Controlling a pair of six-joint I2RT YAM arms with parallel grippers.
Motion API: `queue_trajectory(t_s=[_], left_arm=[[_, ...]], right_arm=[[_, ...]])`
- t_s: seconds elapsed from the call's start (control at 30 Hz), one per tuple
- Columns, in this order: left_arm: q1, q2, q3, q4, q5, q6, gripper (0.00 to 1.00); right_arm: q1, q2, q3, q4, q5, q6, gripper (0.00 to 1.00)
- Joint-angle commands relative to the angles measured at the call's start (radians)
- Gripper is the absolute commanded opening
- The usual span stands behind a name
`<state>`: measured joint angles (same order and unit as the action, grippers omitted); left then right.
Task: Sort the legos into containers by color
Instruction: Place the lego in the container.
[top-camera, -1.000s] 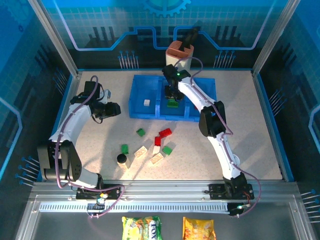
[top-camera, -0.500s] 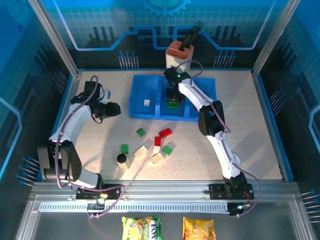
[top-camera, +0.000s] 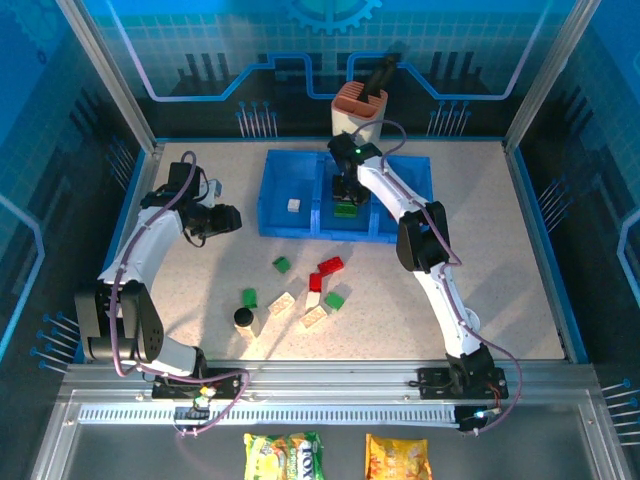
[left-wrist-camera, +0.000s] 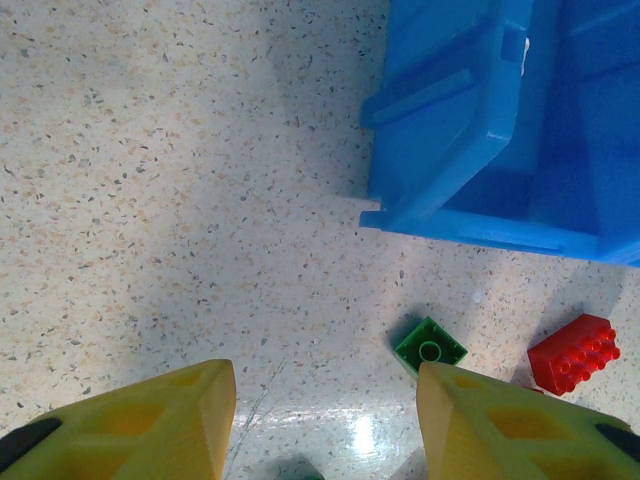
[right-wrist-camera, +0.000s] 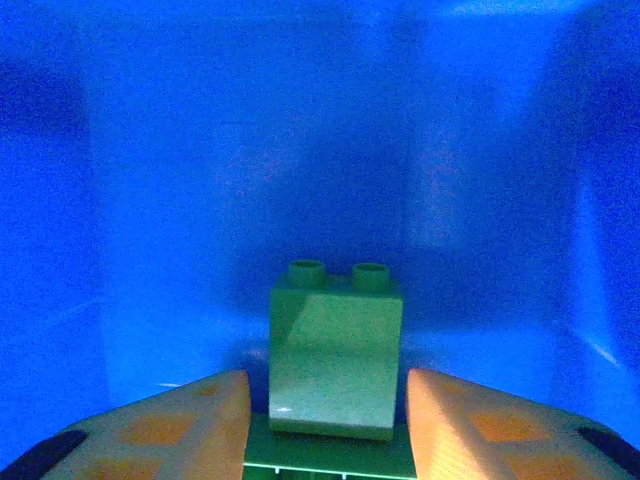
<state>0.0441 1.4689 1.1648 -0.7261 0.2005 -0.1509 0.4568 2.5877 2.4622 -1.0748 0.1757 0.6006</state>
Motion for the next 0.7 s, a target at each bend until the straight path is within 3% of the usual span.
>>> queue_trajectory(t_s=[0.0, 0.37, 0.67], left_arm=[[0.012, -0.018, -0.004, 0.001, 0.021, 0.009, 0.52], [0.009, -0.007, 0.001, 0.007, 0.058, -0.011, 0.51], [-0.043, 0.004, 0.036, -0.052, 0.019, -0.021, 0.51]], right_arm=[[-0.004, -0.083, 0.030, -0.041, 0.011, -0.020, 0.46], [0.042, -0.214, -0.055, -0.060, 0.039, -0.036, 0.47], [0.104, -0.396, -0.263, -0.001, 0.043, -0.028, 0.47]])
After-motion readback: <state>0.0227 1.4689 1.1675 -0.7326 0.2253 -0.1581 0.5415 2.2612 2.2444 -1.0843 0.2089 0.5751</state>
